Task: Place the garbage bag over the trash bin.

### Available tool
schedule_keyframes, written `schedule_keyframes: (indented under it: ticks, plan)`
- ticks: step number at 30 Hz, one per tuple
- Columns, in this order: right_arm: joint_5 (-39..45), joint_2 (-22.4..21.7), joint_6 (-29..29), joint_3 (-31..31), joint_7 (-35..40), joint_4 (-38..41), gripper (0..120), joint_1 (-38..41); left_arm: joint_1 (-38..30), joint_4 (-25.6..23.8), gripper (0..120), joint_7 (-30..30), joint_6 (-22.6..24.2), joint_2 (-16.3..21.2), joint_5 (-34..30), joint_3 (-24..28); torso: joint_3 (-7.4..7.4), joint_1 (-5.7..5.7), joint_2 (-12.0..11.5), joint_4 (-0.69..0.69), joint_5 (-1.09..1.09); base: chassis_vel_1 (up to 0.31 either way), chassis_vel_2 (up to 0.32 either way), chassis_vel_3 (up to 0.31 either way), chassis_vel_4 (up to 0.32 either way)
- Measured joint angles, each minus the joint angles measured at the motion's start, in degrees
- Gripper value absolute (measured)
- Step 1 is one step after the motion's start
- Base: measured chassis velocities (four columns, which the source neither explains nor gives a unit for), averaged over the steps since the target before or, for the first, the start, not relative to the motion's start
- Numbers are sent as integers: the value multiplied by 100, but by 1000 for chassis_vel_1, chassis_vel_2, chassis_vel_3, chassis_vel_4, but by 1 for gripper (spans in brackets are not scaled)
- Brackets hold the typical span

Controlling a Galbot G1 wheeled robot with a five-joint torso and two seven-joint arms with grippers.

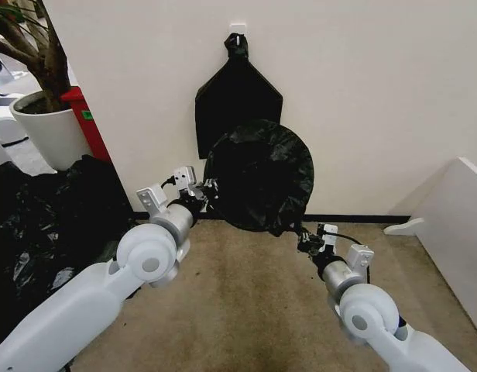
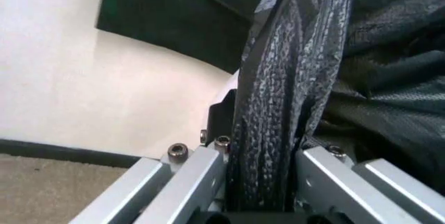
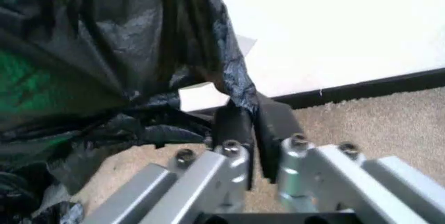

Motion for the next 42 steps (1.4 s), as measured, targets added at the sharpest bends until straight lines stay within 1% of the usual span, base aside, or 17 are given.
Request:
schedule_keyframes:
  ticks: [3, 8, 10, 12, 17, 19, 22, 23, 24, 25, 26, 27, 28, 29, 34, 38, 42]
  plan:
    - [-88, -68, 10, 7, -32, 118, 11, -101, 29, 82, 0, 28, 0, -2, 61, -32, 0, 0, 0, 0, -2, 0, 0, 0, 0]
    - [-799, -221, 183, 68, -389, 367, 34, -677, 50, 388, 0, 108, -21, -41, 175, -168, 0, 0, 0, -1, -1, 0, 0, 0, 0]
    - [-931, -237, 223, 87, -456, 375, 38, -751, 48, 425, 0, 132, -29, -41, 193, -186, 0, 0, 0, -1, -1, 0, 0, 0, 0]
    - [-1349, -312, 411, 213, -663, 457, 48, -1096, 46, 586, 0, 367, -58, -4, 379, -229, 0, 0, 0, -1, -1, 0, 0, 0, 0]
    - [-1307, -451, 536, 756, -862, 818, 63, -1406, 102, 812, 0, 980, -199, 128, 1043, -215, 0, 0, 0, -1, 0, 0, 0, 0, 0]
    - [-716, -605, 517, 1456, -1027, 1081, 73, -1522, 160, 987, 0, 1393, -400, 218, 1653, -175, 0, 0, 0, 0, -1, 0, 0, 0, 0]
    - [935, -842, 267, 2581, -991, 1416, 85, -1583, 261, 1250, 0, 1957, -694, 341, 2645, -109, 0, 0, 0, -1, -2, 0, 0, 0, 0]
    - [1421, -911, 177, 2876, -900, 1474, 88, -1570, 281, 1296, 0, 2075, -766, 377, 2863, -87, 0, 0, 0, -1, -2, 0, 0, 0, 0]
    - [1421, -911, 177, 2876, -900, 1474, 88, -1570, 281, 1296, 0, 2075, -766, 377, 2863, -87, 0, 0, 0, -1, -2, 0, 0, 0, 0]
    - [2317, -1047, -72, 3530, -754, 1532, 94, -1499, 324, 1379, 0, 2368, -953, 464, 3337, -33, 1, 0, 0, 0, 1, 0, 0, 0, 0]
    - [2725, -1122, -223, 3832, -722, 1533, 95, -1445, 342, 1404, 0, 2506, -1032, 499, 3533, -16, 0, 0, 0, 0, 0, 0, 0, 0, 0]
    - [3603, -1326, -618, 4353, -757, 1464, 99, -1271, 377, 1450, 0, 2823, -1217, 588, 3959, 26, 0, 0, 0, -2, -4, 0, 0, 0, 0]
    - [3984, -1456, -856, 4503, -856, 1373, 100, -1133, 387, 1465, 0, 2966, -1308, 633, 4143, 54, 0, 0, 0, -3, -4, 0, 0, 0, 0]
    - [4243, -1649, -1160, 4534, -1059, 1186, 100, -878, 399, 1476, 0, 3181, -1438, 710, 4402, 96, 0, 0, 0, -2, 0, 0, 0, 0, 0]
    - [4128, -1982, -1428, 4176, -1567, 865, 100, -403, 408, 1449, 0, 3450, -1637, 861, 4726, 163, 1, 0, 0, 0, -1, 0, 0, 0, 0]
    - [2834, -2262, -1659, 3181, -3146, 527, 100, -214, 544, 1272, 0, 3761, -1881, 1190, 5204, 170, 1, 0, 0, 1, 0, 0, 0, 0, 0]
    - [2542, -2112, -1700, 2943, -3425, 556, 100, -229, 589, 1128, 0, 3925, -1965, 1334, 5427, 169, 1, 0, 0, 0, 1, 0, 0, 0, 0]
